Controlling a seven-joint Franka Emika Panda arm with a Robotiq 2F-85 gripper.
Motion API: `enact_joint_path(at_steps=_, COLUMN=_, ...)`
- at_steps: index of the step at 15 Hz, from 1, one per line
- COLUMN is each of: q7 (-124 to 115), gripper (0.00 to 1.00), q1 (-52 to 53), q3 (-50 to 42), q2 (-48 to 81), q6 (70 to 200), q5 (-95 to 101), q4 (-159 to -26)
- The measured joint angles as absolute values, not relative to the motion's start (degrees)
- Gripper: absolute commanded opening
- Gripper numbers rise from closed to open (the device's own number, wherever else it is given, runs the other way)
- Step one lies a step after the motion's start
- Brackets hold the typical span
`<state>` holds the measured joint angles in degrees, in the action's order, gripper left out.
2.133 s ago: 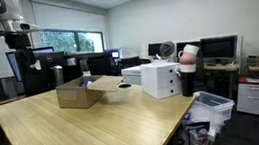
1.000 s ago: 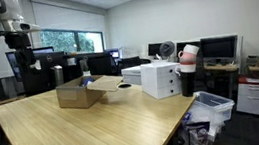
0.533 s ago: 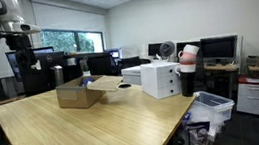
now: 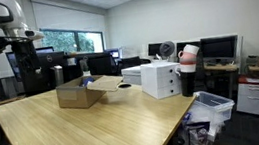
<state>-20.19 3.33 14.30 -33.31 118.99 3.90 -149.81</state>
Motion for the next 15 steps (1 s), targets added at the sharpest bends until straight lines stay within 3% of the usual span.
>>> enact_joint_path(at_steps=15, q7=-21.8, gripper=1.00, q1=3.4, q3=15.1, q2=-21.7, q6=125.8, q5=6.0, q4=-144.0)
